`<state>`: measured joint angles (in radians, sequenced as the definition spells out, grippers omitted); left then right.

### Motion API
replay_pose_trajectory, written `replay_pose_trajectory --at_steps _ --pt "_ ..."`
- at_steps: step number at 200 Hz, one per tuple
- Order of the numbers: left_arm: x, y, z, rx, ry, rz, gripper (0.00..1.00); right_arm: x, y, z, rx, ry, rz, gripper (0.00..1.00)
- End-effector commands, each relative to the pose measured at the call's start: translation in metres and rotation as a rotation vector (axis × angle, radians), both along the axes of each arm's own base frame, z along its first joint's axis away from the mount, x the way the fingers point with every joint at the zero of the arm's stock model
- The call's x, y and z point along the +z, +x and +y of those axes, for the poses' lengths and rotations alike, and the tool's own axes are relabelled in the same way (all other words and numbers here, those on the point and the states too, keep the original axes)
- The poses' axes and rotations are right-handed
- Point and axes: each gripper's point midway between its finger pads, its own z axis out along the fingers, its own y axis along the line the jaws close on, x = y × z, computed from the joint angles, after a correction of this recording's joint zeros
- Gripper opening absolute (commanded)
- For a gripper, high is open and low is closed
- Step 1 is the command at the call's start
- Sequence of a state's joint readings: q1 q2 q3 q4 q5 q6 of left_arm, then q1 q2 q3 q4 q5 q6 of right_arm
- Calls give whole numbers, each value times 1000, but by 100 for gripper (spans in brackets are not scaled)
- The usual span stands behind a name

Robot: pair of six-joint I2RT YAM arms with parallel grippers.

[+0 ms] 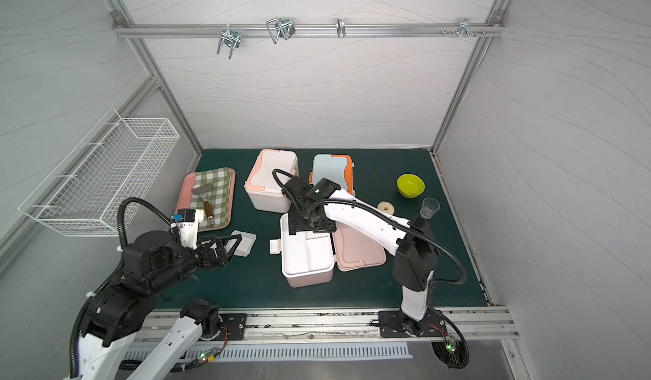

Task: Open first aid kits and take out gauze
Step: Place the compartment layer in the first aid kit, then close the lid of the first aid kit.

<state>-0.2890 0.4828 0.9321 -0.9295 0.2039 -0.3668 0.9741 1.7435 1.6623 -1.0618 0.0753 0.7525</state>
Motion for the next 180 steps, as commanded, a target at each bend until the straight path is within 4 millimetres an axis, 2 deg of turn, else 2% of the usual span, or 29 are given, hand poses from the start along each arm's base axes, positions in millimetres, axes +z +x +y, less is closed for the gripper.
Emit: replay_pose_trajectory --at_steps 1,19,43,69,87,109,129,160,180 --pt "16 6 -9 -34 -29 -17 99 32 0 -1 90 146 -63 99" --pt "20 10 -18 -55 -81 2 99 45 0 -13 116 227 -128 99" --pt "23 18 -27 -71 -120 35 99 54 6 -44 73 345 -164 99" --pt "23 25 -38 -94 -113 72 99 57 19 -93 -46 442 -189 99" --pt "18 29 -51 -118 -41 95 99 57 26 -128 -123 456 -222 99" --pt "12 30 -81 -183 78 106 99 54 34 -162 -209 470 -241 99" --pt "5 31 -114 -244 178 125 99 43 39 -188 -300 489 -213 99" --pt "-16 30 -164 -333 286 184 99 24 45 -215 -428 556 -152 99" --pt "-34 32 -185 -358 325 242 99 15 49 -220 -469 601 -139 99"
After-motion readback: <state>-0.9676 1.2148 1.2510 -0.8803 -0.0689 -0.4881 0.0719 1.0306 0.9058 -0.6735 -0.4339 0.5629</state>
